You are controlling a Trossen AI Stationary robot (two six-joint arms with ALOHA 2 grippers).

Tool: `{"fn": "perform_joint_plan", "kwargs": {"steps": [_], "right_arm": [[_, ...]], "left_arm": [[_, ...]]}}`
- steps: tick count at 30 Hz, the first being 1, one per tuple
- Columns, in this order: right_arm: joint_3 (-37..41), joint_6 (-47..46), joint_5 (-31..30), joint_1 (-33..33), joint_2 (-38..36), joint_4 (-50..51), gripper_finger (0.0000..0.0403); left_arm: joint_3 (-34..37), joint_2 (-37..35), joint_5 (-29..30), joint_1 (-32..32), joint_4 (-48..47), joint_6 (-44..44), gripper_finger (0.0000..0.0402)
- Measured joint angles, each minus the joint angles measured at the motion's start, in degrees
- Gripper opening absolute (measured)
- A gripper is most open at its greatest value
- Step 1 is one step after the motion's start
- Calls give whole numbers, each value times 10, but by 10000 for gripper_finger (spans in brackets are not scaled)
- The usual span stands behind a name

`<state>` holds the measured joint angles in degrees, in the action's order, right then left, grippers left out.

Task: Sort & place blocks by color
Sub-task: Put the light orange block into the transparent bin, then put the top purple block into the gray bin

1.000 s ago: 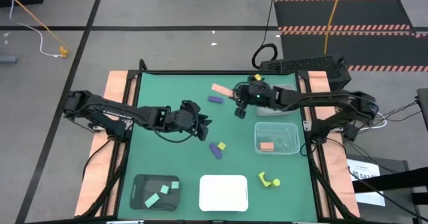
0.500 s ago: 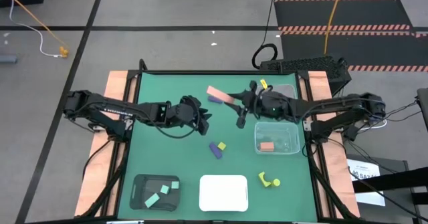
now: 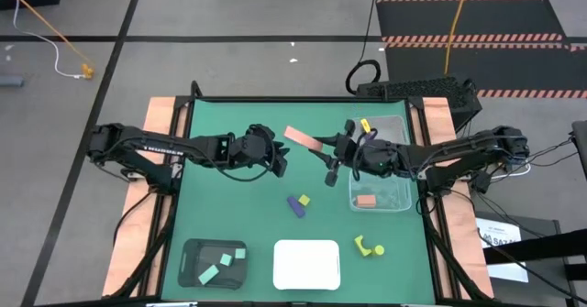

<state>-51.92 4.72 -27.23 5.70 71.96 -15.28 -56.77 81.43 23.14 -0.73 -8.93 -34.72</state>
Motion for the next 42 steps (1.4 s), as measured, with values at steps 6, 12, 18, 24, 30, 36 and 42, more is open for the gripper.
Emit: {"fn": "perform_joint_plan", "kwargs": {"steps": [6, 12, 18, 24, 30, 36, 42], "right_arm": [[-1, -119, 0, 18, -49, 136, 113], [-1, -335, 43, 30, -119, 392, 113], [-1, -558, 147, 55, -153, 665, 113], [-1, -628, 202, 80, -148, 815, 113], [-1, -623, 215, 83, -141, 843, 113], [-1, -624, 215, 83, -141, 846, 186], [-1, -624, 215, 83, -141, 845, 281]], "left_arm": [[0, 0, 0, 0, 0, 0, 136], [0, 0, 0, 0, 0, 0, 136], [0, 0, 0, 0, 1, 1, 136], [0, 0, -1, 0, 2, 1, 136], [0, 0, -1, 0, 2, -3, 136], [0, 0, -1, 0, 2, -3, 136], [0, 0, -8, 0, 2, -4, 136]]}}
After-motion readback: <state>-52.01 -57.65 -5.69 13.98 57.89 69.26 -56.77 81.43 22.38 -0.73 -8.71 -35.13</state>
